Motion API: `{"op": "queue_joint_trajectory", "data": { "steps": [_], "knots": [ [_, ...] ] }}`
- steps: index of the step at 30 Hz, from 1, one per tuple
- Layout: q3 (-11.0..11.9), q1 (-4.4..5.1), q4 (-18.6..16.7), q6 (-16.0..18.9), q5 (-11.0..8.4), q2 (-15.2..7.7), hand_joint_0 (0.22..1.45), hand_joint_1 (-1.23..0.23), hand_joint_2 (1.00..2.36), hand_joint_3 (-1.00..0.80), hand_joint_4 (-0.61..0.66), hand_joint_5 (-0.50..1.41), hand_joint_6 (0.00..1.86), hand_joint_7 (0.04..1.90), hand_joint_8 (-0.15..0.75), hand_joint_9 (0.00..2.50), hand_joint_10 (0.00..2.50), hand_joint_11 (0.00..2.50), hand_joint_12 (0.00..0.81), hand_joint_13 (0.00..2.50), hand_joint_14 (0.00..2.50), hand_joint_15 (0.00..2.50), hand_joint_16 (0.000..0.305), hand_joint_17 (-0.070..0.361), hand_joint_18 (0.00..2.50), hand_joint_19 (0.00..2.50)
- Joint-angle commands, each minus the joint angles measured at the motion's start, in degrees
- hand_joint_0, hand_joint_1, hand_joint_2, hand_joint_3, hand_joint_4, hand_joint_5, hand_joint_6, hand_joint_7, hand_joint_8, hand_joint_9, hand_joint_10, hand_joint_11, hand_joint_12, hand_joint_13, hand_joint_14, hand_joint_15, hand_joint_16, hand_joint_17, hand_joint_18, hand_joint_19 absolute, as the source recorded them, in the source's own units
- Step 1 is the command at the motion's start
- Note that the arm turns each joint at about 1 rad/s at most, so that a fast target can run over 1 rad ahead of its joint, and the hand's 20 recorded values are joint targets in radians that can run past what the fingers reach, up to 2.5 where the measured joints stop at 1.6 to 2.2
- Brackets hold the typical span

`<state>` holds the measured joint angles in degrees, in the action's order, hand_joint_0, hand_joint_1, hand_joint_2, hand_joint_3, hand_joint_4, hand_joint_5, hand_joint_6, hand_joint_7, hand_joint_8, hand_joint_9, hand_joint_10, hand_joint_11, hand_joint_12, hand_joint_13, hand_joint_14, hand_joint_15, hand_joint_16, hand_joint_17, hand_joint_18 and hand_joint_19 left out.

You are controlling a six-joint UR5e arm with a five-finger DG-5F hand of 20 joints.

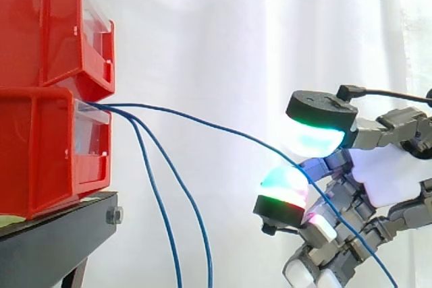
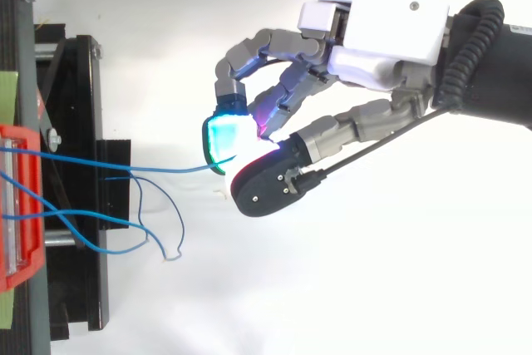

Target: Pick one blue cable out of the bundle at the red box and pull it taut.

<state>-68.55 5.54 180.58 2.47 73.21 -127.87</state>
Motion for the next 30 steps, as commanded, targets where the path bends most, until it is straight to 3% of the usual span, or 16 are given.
{"op": "queue_joint_trajectory", "data": {
  "steps": [1,6,17,19,24,30],
  "knots": [
    [0.0,0.0,-0.14,0.07,0.0,-0.01,0.52,-0.79,1.0,-0.5,0.12,-0.12,0.89,1.14,0.35,0.93,0.02,0.93,0.375,0.72,0.02,0.49,0.052,0.117,0.62,0.47],
    [0.0,-0.09,-0.14,0.25,0.0,-0.01,0.61,-0.75,1.01,-0.38,0.1,-0.11,0.89,1.18,0.339,0.94,0.02,0.93,0.36,0.73,0.02,0.51,0.048,0.108,0.61,0.48],
    [0.0,-0.09,-0.14,0.25,0.0,-0.01,0.63,-0.8,1.02,-0.22,0.1,-0.11,0.9,1.22,0.348,0.96,0.02,0.99,0.36,0.74,0.02,0.52,0.048,0.108,0.64,0.48],
    [0.0,-0.18,0.04,0.25,0.0,-0.01,0.64,-0.81,1.02,-0.22,0.1,-0.12,0.91,1.18,0.344,0.95,0.02,1.01,0.36,0.74,0.02,0.52,0.048,0.108,0.64,0.48],
    [0.0,-0.18,-0.14,0.25,0.0,-0.01,0.6,-0.78,1.0,-0.44,0.12,-0.12,0.91,1.15,0.342,0.96,0.02,1.0,0.359,0.74,0.02,0.52,0.048,0.109,0.63,0.5],
    [0.0,-0.18,-0.14,0.25,-0.18,-0.01,0.61,-0.75,1.01,-0.31,0.11,-0.11,0.9,1.2,0.345,0.99,0.02,1.04,0.358,0.74,0.02,0.53,0.048,0.108,0.63,0.5]
  ]
}}
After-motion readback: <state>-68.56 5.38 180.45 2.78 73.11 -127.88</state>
